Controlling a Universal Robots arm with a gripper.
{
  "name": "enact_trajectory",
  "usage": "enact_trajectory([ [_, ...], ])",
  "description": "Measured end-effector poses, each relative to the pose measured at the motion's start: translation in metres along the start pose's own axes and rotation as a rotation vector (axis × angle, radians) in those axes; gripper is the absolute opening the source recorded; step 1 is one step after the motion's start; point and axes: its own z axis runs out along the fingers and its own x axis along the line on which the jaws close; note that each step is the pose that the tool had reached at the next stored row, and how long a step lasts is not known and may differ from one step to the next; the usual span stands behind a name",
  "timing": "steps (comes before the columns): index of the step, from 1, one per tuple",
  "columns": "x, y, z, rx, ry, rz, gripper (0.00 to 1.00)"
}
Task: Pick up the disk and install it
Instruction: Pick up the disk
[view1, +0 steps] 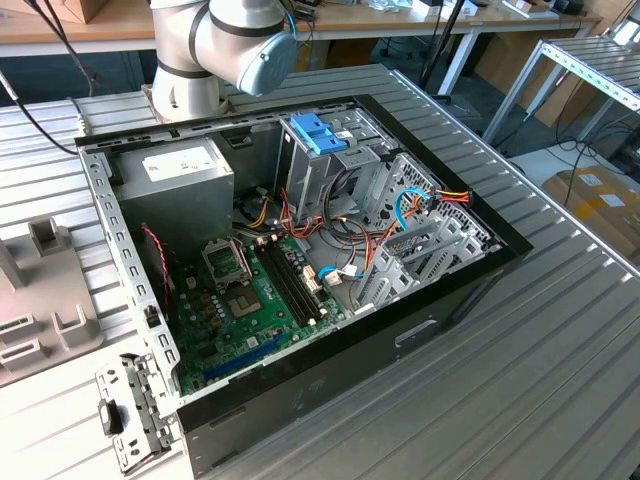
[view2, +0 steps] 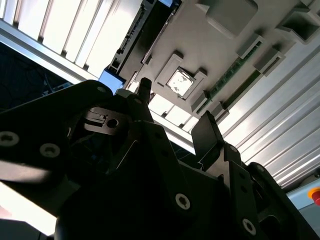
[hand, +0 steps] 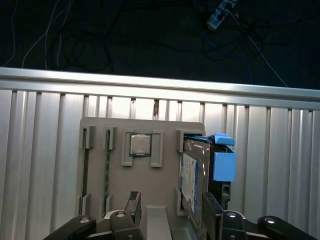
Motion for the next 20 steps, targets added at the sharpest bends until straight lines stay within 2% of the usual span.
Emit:
enact_trajectory([
  [12, -0.003, -0.0003, 0.0018, -0.0001, 0.0001, 0.0, 0.6],
  [20, -0.016, -0.0006, 0.0038, 0.0, 0.0, 0.0, 0.6],
])
